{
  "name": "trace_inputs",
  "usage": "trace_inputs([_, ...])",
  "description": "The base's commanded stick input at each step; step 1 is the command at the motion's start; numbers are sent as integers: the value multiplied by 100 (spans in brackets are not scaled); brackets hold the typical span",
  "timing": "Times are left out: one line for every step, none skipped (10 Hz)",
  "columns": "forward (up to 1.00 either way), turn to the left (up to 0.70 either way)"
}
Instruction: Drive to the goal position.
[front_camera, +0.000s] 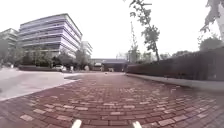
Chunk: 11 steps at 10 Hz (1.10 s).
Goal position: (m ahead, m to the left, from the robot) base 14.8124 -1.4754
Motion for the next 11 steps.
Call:
trace_inputs([70, 0])
trace_inputs([70, 0])
trace_inputs([70, 0])
trace_inputs([70, 0])
trace_inputs([70, 0])
trace_inputs([70, 0])
trace_inputs([70, 0])
trace_inputs([70, 0])
trace_inputs([70, 0])
trace_inputs([70, 0])
trace_inputs([70, 0])
